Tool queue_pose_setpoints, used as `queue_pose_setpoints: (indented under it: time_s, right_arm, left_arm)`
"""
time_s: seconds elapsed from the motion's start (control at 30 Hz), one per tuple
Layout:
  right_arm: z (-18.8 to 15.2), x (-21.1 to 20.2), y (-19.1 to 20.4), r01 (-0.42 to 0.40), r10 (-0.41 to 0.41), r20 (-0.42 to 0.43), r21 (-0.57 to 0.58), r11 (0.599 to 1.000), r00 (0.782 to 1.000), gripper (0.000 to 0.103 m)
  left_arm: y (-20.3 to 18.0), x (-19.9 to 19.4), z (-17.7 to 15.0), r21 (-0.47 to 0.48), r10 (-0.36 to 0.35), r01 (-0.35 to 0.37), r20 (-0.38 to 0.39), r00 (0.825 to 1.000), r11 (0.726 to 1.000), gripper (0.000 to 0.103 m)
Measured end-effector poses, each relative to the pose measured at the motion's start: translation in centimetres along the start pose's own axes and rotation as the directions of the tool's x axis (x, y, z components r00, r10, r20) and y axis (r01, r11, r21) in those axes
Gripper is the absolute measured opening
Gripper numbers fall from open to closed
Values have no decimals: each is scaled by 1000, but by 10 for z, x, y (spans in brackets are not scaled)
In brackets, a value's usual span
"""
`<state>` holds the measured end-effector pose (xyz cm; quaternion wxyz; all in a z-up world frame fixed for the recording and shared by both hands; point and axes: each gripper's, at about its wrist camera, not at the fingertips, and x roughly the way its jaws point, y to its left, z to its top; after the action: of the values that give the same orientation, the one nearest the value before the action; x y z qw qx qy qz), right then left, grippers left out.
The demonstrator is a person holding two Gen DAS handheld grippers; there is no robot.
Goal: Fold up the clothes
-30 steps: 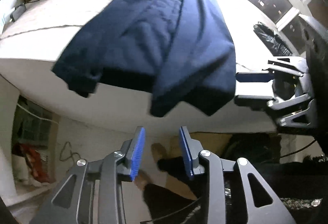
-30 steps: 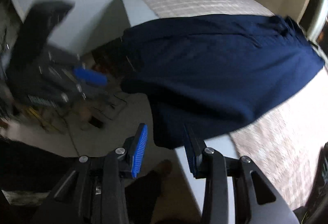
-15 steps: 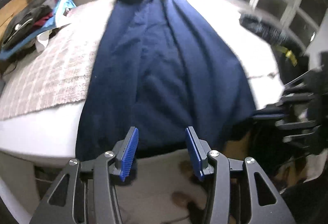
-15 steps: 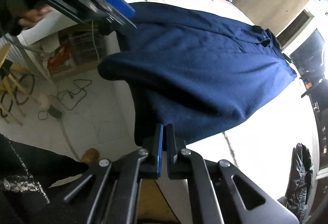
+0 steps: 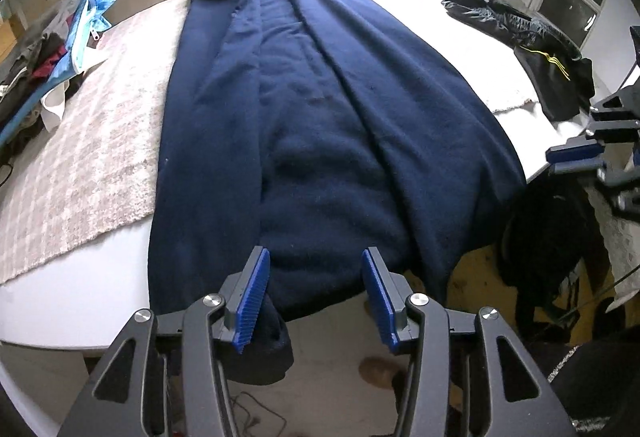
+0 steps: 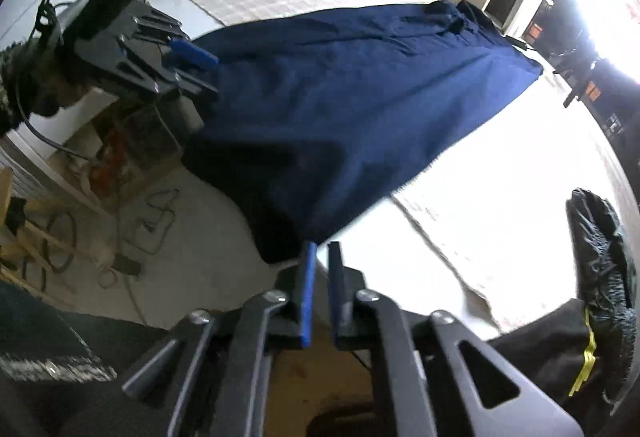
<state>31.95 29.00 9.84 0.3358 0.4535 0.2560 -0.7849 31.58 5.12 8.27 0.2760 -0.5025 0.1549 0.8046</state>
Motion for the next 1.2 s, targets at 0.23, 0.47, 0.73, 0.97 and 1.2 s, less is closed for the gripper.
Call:
queue_pose_setpoints:
  time_s: [0.23,0.47,0.73,0.97,1.2]
  right_arm:
    - [2,26,13,-25,25,-94,6,1000,995,21]
    - [28,-57,-55,-102,80,93,264,959,992,21]
    - [96,-95,-180,-57,-26,204,392,918,979,26]
    - [149,12,-283,-86,40,107,467,880,993,26]
    - [183,128,-266,-161,185,-53,304,939,981,26]
  left_arm:
    - [-8,-11,-13,-26,-23,23,-4,1000,999,46]
    - [-15,-59,-35,-78,-43,49,74,996,996,47]
    - [22,-73,-13,-207,-13,40,131,991,977,48]
    - [-11,-43,33,-200,-67,92,133,989,975,49]
    - [19,-43,3,-429,39,6,96,995,903,48]
